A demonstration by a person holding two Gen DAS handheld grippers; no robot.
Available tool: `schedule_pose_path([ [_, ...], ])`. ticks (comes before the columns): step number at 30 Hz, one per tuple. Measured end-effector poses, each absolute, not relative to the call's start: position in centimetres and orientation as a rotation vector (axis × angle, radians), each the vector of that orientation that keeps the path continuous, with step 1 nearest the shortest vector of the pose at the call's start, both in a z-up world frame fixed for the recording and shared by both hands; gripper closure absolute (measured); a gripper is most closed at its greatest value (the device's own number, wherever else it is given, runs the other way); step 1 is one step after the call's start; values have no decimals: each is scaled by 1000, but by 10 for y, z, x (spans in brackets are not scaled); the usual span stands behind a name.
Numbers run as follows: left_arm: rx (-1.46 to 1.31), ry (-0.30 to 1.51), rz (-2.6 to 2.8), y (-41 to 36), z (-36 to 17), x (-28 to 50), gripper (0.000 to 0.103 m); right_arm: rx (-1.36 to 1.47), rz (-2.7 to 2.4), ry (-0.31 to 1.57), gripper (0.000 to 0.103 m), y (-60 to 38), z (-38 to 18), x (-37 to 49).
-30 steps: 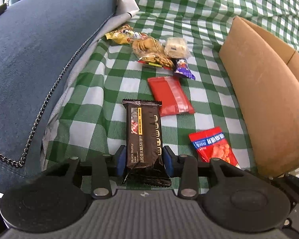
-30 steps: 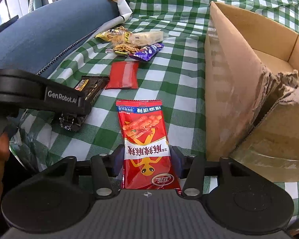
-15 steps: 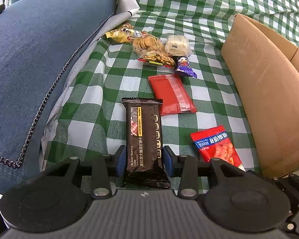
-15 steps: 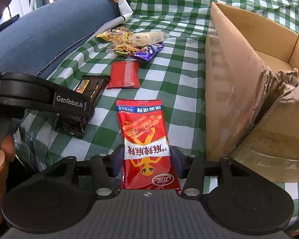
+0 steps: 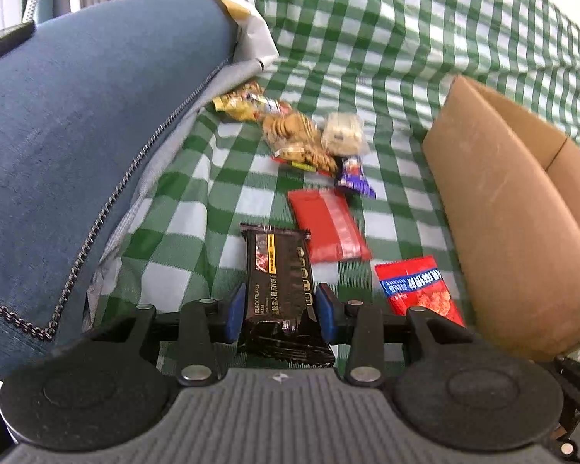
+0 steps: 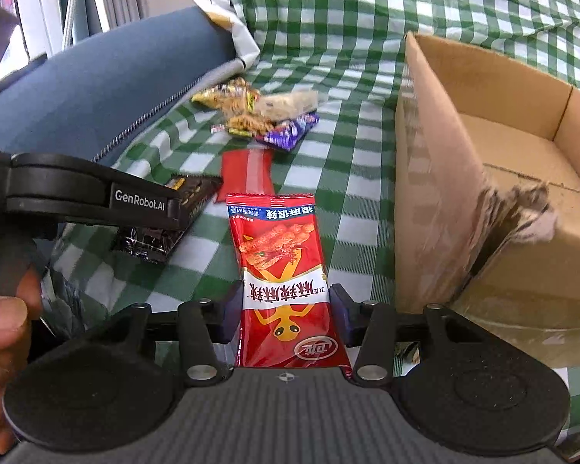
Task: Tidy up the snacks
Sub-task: 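Carry the red packet toward the box with the right tool while the left tool holds the chocolate bar, then lower the red packet into the box and open the right tool while the left tool drops the chocolate bar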
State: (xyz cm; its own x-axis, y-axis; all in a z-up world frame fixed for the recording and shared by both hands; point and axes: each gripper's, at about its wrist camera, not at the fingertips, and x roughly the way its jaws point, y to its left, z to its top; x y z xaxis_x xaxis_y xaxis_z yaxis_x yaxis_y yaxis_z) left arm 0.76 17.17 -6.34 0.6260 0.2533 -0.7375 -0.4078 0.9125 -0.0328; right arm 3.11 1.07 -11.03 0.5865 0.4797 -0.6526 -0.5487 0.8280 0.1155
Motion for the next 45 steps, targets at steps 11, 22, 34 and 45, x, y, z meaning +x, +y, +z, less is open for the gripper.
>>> schedule_pose_path([
  [11, -251, 669, 406, 177, -40, -5, 61, -54, 609, 647, 54, 0, -77, 18],
  [22, -231, 617, 376, 166, -34, -8, 61, 40, 600, 496, 54, -48, -10, 14],
  [34, -143, 609, 315, 145, -38, -2, 61, 162, 399, 439, 54, -129, -27, 52],
  [45, -46, 559, 250, 117, -23, -3, 61, 200, 355, 427, 54, -150, -40, 63],
])
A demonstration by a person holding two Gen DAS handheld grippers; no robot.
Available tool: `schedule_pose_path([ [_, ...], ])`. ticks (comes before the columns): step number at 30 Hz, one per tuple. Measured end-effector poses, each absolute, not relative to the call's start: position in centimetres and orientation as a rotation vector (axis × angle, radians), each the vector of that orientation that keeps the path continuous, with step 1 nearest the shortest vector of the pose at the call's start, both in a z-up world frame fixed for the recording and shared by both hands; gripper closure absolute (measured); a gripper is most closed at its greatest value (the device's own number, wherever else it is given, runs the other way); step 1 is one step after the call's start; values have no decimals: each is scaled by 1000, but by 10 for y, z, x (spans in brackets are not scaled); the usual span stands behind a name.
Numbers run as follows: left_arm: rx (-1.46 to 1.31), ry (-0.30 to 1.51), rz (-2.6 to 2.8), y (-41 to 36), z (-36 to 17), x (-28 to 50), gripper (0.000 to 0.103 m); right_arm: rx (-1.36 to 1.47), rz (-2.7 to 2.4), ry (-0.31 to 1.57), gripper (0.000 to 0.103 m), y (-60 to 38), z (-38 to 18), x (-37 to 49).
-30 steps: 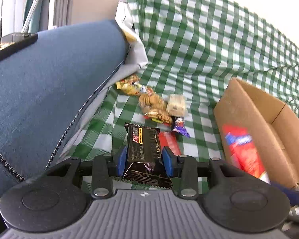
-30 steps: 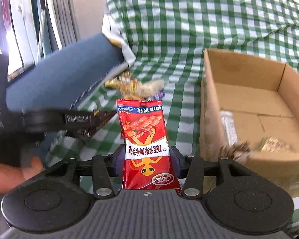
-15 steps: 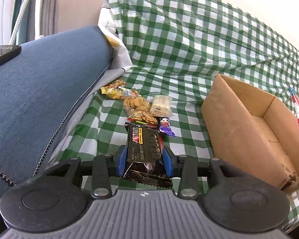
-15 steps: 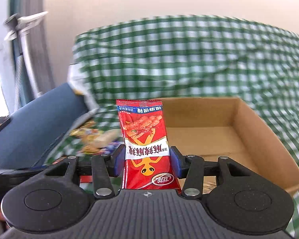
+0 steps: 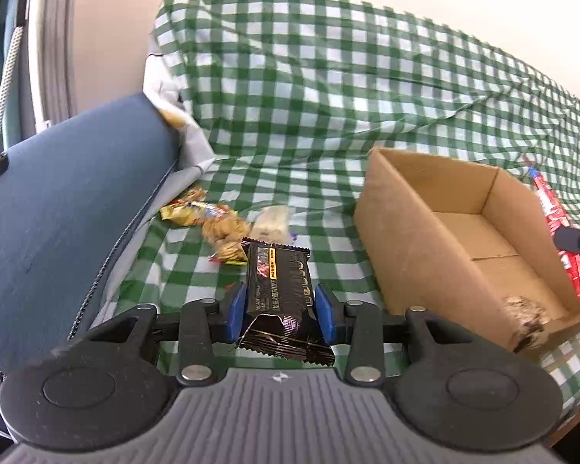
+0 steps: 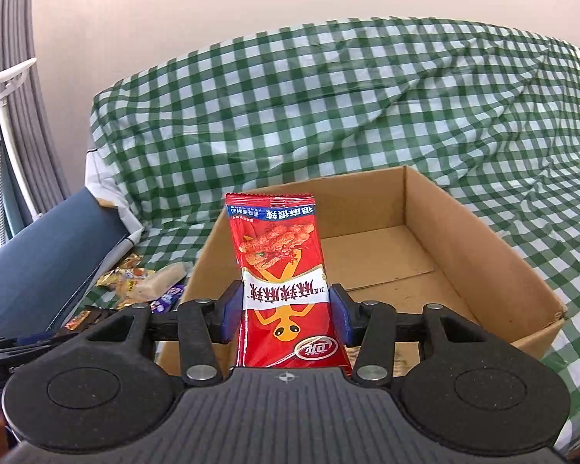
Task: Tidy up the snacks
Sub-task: 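Lower the red packet into the box and open the right tool while the left tool drops the chocolate bar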
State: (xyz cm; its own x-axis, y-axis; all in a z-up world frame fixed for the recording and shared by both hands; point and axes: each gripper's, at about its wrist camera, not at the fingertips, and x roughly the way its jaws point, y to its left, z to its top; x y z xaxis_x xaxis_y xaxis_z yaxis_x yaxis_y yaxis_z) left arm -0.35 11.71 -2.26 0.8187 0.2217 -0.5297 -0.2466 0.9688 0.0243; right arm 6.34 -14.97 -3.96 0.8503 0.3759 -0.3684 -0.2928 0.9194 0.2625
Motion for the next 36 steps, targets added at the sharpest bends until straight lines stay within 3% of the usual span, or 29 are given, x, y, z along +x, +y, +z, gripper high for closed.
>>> schedule_pose_path([
  [18, -80, 477, 103, 37, 52, 25, 61, 277, 251, 382, 54, -177, -38, 72],
  [36, -108, 521, -8, -8, 51, 62, 61, 320, 117, 360, 53, -198, -43, 76],
])
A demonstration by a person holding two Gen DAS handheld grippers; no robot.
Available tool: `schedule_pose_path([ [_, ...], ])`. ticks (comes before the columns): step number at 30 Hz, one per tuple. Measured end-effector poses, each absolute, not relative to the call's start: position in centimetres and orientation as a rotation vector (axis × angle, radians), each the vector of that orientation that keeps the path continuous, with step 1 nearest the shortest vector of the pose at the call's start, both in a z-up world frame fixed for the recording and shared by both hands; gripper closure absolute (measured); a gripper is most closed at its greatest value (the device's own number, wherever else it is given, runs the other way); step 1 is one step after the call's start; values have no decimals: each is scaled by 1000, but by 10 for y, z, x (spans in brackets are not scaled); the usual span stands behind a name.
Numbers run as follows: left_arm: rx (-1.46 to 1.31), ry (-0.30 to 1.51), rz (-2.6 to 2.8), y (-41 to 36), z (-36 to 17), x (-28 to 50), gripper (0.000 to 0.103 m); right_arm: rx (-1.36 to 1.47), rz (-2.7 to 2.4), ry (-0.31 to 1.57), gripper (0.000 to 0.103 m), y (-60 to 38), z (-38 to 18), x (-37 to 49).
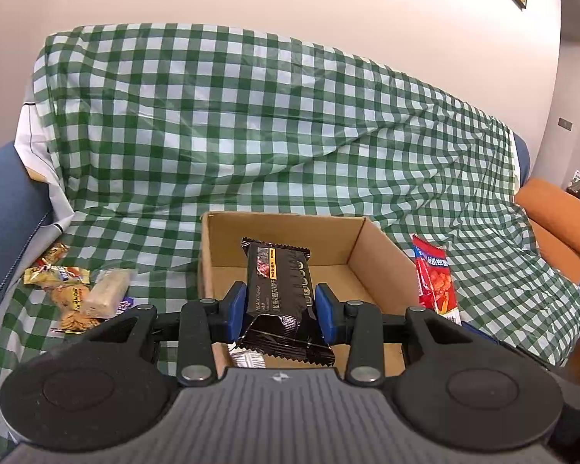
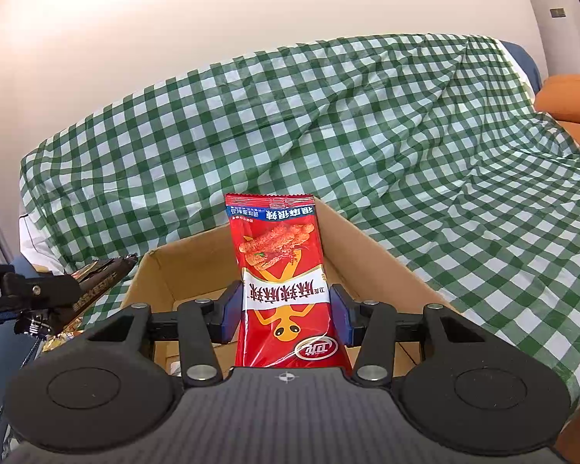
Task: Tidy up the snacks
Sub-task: 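Lower the red packet into the box and open the right tool while the left tool drops the chocolate bar, then move both open tools back from the box to the snack pile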
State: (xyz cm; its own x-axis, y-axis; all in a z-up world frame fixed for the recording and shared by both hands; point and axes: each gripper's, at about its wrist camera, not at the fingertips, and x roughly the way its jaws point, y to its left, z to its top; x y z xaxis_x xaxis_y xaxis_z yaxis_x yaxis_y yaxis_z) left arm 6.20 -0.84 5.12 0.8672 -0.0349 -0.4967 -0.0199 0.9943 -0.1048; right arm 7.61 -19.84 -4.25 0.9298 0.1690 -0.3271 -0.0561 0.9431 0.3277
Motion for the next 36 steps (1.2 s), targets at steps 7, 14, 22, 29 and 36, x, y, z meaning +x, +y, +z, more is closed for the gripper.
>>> schedule_pose_path([
  [7, -119, 530, -17, -16, 49, 72, 61, 318, 106, 363, 53, -199, -44, 77],
  [14, -124, 531, -24, -22, 49, 77, 61, 318, 99, 364, 53, -200, -44, 78],
  [22, -149, 503, -49, -21, 60, 83, 45, 300, 89, 369, 40, -201, -45, 78],
  [29, -37, 415, -65, -16, 60, 64, 40, 275, 79, 374, 36, -199, -48, 75],
  [36, 1, 367, -100, 21, 48, 36, 40, 252, 68, 346, 36, -190, -49, 72],
])
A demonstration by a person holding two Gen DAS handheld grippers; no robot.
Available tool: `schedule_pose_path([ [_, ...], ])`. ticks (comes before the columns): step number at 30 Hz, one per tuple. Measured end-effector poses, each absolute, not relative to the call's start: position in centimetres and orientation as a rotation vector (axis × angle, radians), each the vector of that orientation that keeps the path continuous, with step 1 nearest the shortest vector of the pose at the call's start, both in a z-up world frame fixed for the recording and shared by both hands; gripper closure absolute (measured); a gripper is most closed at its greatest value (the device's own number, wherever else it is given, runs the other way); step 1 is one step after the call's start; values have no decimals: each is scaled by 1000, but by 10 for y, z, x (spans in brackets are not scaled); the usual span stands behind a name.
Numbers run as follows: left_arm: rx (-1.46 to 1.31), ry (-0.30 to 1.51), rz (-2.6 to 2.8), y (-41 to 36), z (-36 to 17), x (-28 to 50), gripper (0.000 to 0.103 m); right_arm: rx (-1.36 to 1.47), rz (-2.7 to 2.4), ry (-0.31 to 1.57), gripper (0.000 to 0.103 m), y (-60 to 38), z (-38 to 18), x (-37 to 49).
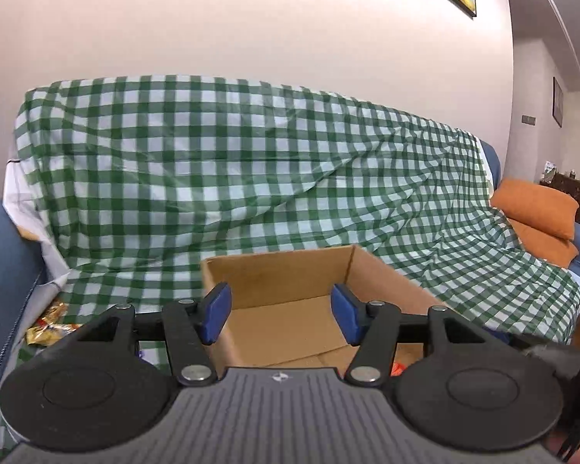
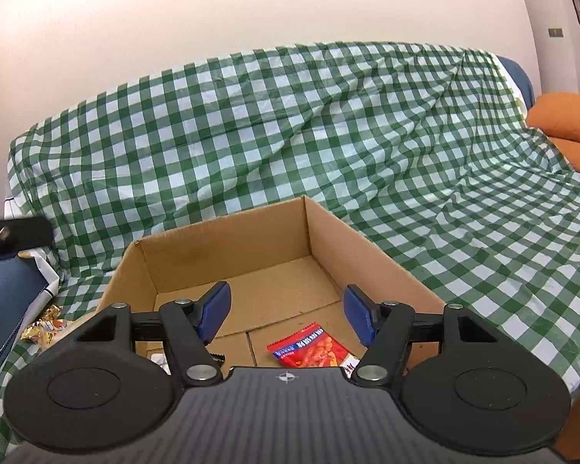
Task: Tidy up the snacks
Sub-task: 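Move both open tools back from the box to the snack pile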
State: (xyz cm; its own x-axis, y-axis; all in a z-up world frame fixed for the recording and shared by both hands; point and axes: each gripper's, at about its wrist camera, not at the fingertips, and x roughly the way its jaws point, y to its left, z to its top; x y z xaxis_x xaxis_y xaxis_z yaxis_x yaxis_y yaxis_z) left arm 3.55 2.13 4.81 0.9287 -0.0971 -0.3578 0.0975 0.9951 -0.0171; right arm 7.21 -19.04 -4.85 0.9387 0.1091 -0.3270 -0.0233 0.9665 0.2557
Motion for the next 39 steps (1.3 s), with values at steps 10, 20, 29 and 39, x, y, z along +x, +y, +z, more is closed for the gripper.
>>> schedule_pose_path([
  [10, 32, 463, -73, 108, 22, 48, 72, 203, 53, 261, 30, -183, -45, 58],
  [20, -145, 419, -24, 184, 0, 38, 89, 84, 31, 254, 33, -167, -46, 50],
  [29, -233, 492, -15, 199, -13, 59, 89, -19, 91, 244, 52, -139, -45, 49],
  [39, -368, 490, 71, 233, -14, 56, 89, -61, 175, 265, 52, -108, -30, 48],
])
